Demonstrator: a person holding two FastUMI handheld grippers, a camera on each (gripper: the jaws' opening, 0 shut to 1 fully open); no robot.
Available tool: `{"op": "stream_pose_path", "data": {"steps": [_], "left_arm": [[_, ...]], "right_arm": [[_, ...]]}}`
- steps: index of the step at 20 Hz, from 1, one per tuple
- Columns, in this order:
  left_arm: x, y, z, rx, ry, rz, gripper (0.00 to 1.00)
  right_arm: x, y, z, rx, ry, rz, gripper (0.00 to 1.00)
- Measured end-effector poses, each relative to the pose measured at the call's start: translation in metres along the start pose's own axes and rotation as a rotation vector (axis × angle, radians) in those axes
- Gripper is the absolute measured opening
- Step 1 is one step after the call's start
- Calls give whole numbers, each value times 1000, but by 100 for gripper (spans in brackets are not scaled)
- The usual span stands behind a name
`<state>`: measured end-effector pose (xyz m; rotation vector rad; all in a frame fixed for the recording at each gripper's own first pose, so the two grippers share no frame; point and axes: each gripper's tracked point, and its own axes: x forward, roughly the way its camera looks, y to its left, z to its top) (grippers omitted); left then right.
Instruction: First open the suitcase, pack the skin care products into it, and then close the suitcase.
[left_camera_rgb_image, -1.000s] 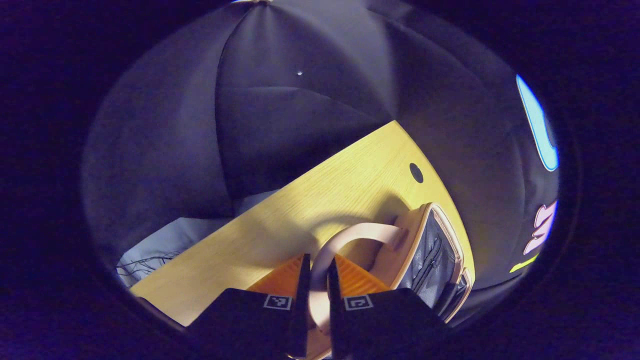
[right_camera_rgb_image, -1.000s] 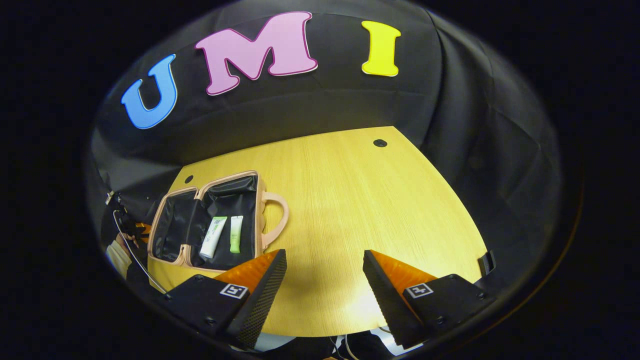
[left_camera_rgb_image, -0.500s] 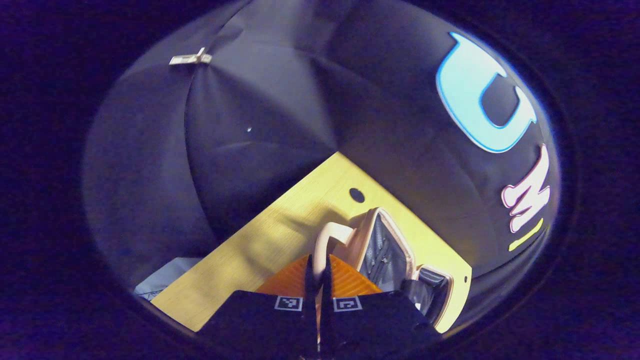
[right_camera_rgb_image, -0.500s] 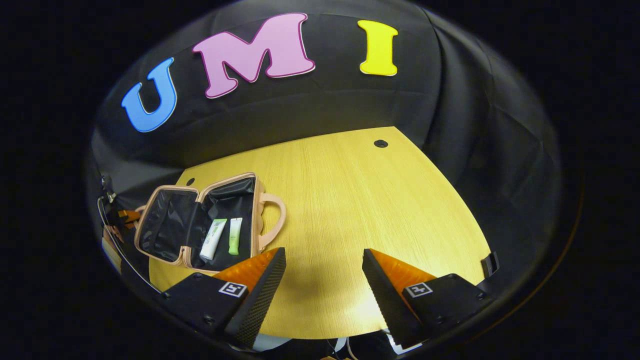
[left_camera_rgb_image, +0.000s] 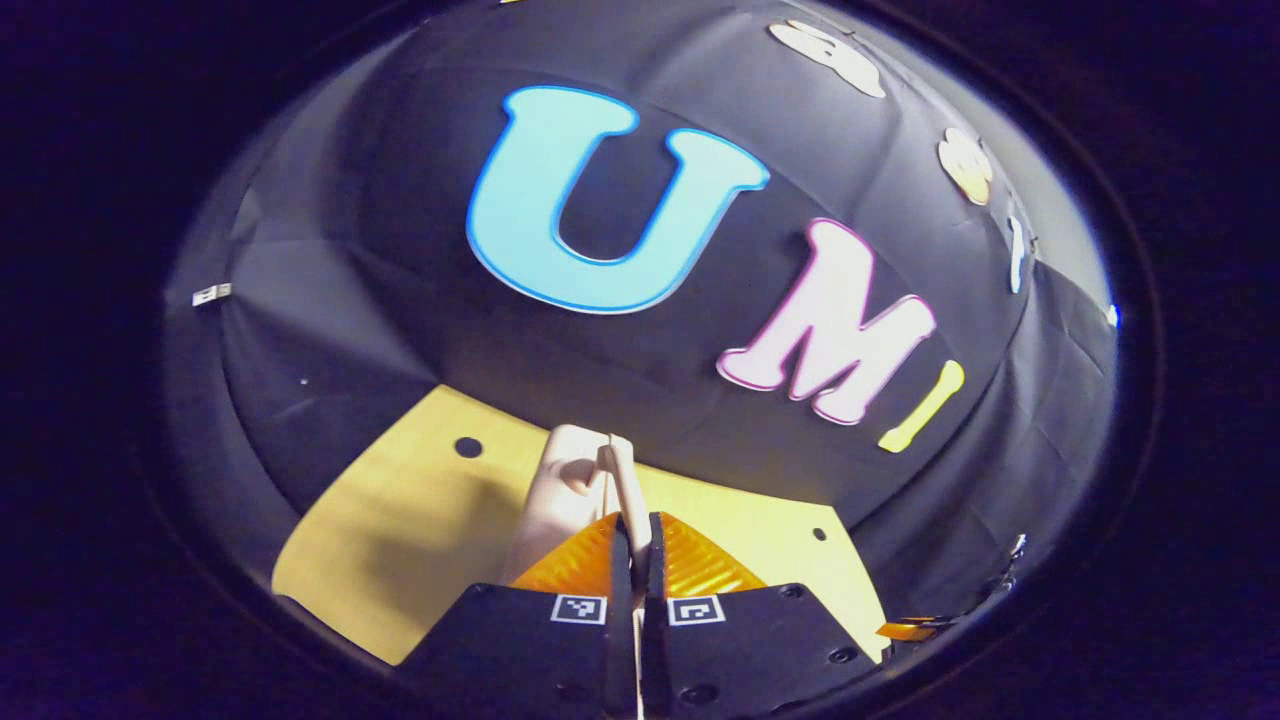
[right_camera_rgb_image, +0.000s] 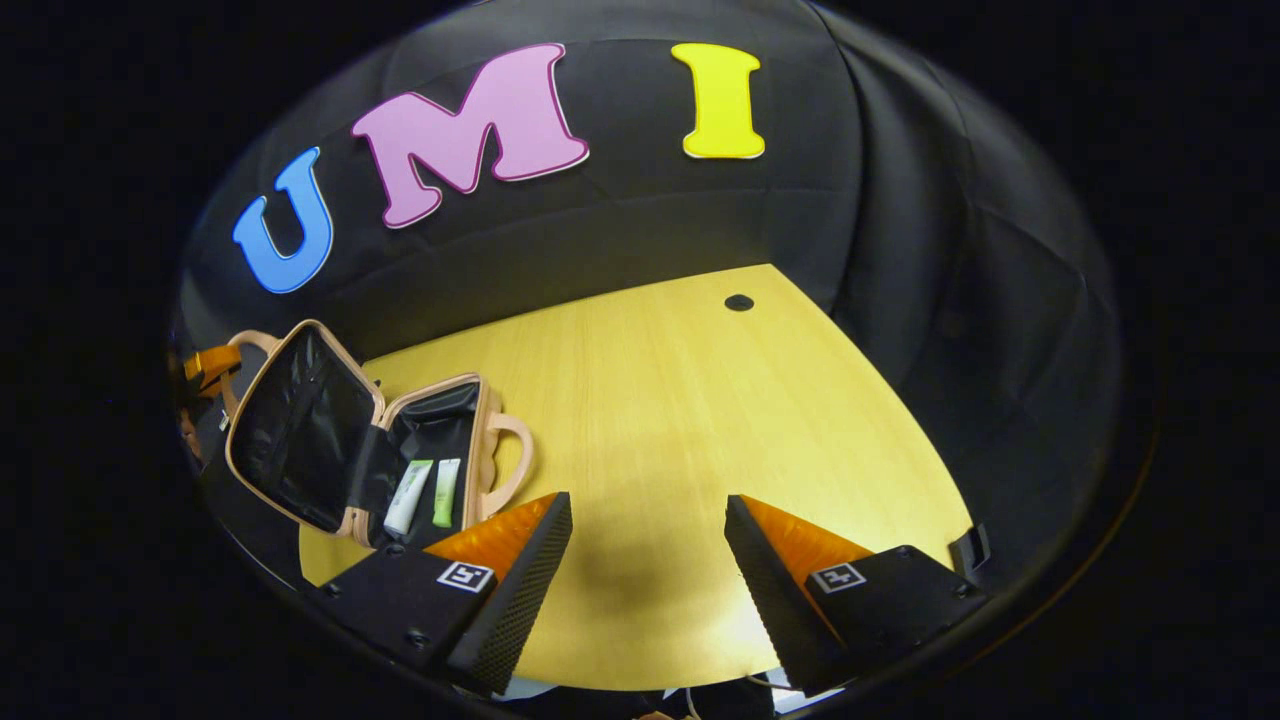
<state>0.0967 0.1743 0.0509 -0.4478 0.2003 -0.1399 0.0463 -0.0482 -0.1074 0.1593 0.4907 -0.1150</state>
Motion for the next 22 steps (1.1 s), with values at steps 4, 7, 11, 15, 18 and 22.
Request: {"op": "stream_pose_path", "data": {"steps": [4, 7, 11, 15, 18, 22], "left_arm": [[46, -72, -64, 14, 91, -81, 8], [77, -99, -124, -19, 167, -96, 8], [114, -108, -197, 48, 258, -41, 8], [134, -102, -241, 91, 305, 63, 8], [140, -100, -252, 151, 309, 121, 12], [121, -135, -234, 165, 244, 54, 48]], "right_arm": [[-3, -40, 27, -22, -80, 3, 98], [0, -62, 25, 1, -65, 35, 98], [7, -84, 24, -14, -48, 79, 98], [9, -87, 20, -36, -20, 144, 98], [11, -79, 26, -78, -27, 177, 98], [2, -58, 45, -97, -88, 209, 97]]}}
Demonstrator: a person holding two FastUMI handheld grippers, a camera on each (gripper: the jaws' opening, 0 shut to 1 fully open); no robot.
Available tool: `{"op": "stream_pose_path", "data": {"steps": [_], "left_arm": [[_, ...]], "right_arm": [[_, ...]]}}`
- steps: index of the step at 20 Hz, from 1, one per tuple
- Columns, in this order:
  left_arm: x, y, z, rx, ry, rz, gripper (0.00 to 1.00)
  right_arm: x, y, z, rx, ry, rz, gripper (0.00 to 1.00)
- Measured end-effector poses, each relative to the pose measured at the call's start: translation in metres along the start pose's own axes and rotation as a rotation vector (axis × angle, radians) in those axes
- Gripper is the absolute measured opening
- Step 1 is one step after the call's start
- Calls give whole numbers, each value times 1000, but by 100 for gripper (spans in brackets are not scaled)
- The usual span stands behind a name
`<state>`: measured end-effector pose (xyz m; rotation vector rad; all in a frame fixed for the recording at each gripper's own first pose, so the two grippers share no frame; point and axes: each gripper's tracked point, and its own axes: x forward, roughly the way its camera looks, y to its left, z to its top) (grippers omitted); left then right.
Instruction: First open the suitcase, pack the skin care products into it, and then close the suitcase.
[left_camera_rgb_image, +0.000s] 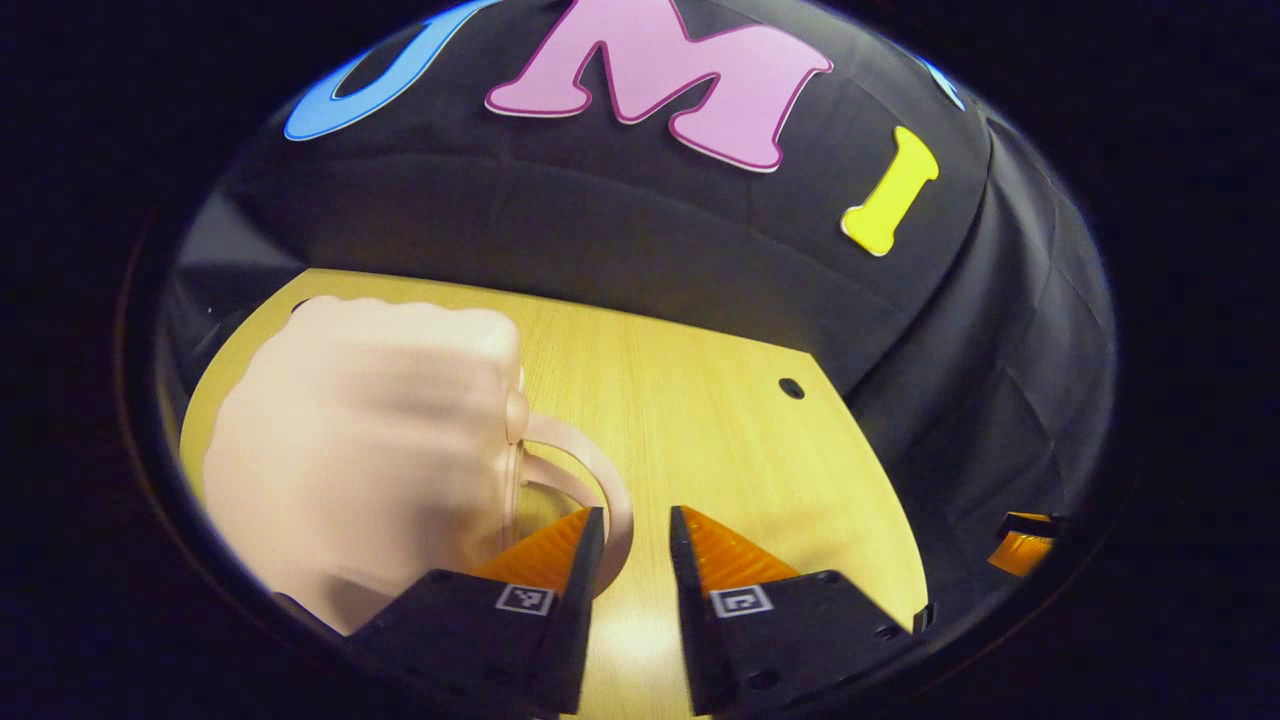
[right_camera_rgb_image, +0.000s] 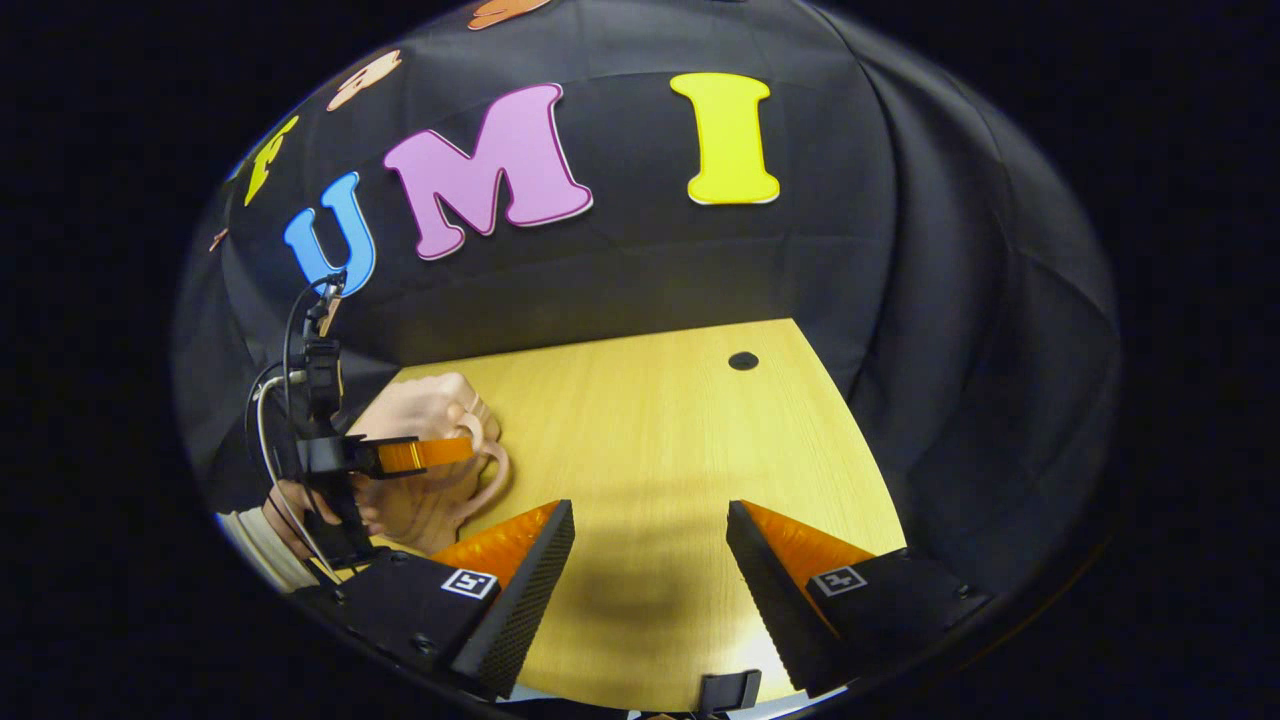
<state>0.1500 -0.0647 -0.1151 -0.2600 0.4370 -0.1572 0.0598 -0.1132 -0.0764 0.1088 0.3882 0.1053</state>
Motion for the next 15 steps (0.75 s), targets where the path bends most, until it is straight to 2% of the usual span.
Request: {"op": "stream_pose_path", "data": {"steps": [1, 2, 6, 9, 11, 13, 15], "left_arm": [[-11, -4, 12, 30, -38, -3, 77], [-32, -10, 22, 62, -78, -11, 97], [-117, -33, 72, 123, -305, -40, 96], [-196, -30, 105, 193, -477, 1, 96], [-245, -26, 102, 191, -521, 31, 96], [-287, -10, 96, 212, -587, 97, 96], [-308, 5, 76, 223, -600, 143, 96]], "right_arm": [[-2, 6, 4, -2, -15, 4, 98], [-5, 12, 8, 0, -31, 3, 98], [-32, 49, 39, 33, -205, 21, 98], [-53, 79, 44, -12, -267, 28, 97], [-69, 99, 50, -17, -335, 30, 97], [-84, 119, 45, -11, -383, 31, 97], [-98, 139, 29, -20, -393, 43, 97]]}}
